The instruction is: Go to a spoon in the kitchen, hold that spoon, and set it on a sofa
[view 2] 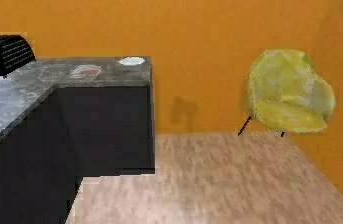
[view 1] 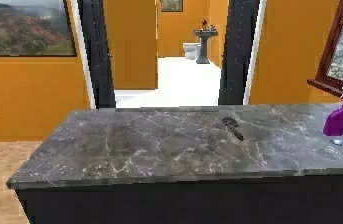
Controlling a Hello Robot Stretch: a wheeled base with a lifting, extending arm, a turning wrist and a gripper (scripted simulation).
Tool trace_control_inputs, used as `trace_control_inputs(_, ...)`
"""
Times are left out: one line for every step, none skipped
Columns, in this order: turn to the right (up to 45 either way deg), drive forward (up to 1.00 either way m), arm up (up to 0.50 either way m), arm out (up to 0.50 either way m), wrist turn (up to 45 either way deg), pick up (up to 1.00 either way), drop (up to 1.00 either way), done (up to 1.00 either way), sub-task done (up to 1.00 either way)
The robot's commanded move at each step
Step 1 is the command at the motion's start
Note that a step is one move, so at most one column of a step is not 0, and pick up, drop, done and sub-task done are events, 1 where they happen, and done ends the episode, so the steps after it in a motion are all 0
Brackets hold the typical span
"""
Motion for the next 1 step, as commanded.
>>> trace_control_inputs(-42.0, 0.00, 0.00, 0.00, 0.0, 0.00, 0.00, 0.00, 0.00)
